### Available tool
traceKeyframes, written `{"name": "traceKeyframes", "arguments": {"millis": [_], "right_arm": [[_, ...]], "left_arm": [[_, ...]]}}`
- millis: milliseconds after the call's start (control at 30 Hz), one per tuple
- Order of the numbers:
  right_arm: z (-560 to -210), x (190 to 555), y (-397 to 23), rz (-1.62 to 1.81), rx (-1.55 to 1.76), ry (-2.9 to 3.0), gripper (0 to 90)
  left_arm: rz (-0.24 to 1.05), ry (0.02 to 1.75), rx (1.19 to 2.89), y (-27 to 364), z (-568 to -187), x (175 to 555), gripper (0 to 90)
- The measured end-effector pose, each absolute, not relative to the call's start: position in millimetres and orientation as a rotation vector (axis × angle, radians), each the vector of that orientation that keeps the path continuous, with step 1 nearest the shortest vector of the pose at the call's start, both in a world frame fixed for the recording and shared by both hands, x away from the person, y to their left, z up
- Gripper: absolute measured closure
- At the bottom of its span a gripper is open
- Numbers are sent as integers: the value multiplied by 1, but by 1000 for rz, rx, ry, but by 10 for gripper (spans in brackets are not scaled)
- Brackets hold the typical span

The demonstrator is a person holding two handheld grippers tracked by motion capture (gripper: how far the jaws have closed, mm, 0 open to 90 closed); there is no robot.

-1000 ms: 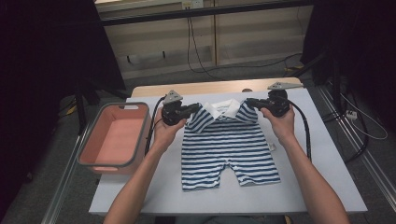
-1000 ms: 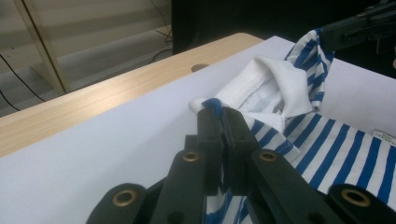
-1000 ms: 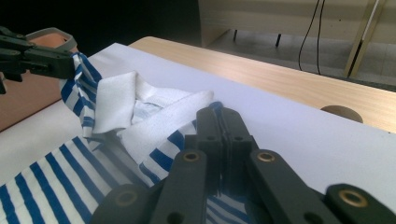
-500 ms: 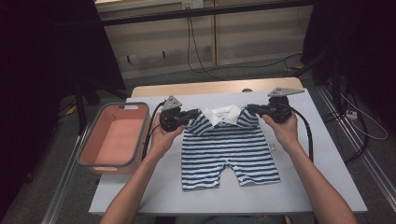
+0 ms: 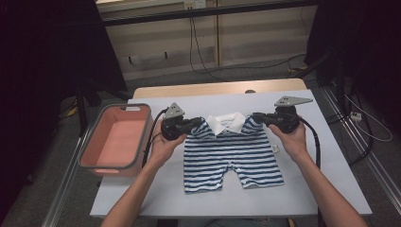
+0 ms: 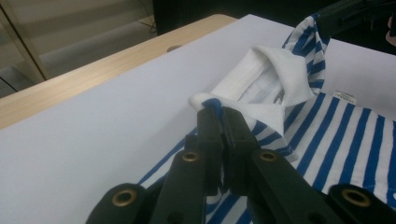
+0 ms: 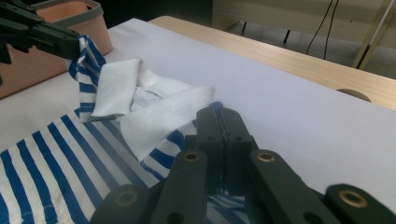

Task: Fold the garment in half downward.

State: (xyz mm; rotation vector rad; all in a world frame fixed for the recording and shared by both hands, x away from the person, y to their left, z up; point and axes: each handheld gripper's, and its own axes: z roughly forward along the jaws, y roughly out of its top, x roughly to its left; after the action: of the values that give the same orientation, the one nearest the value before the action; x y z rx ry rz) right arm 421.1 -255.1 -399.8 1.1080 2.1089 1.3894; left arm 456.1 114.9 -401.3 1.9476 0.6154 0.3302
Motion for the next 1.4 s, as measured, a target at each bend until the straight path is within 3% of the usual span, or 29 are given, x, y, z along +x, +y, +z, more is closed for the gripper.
{"name": "traceKeyframes", "arguments": {"millis": [1400], "right_arm": [[-419,361,-251,1324,1033,2285,885]], "left_arm": [[255,607,2066,129,-420,398,876]]}}
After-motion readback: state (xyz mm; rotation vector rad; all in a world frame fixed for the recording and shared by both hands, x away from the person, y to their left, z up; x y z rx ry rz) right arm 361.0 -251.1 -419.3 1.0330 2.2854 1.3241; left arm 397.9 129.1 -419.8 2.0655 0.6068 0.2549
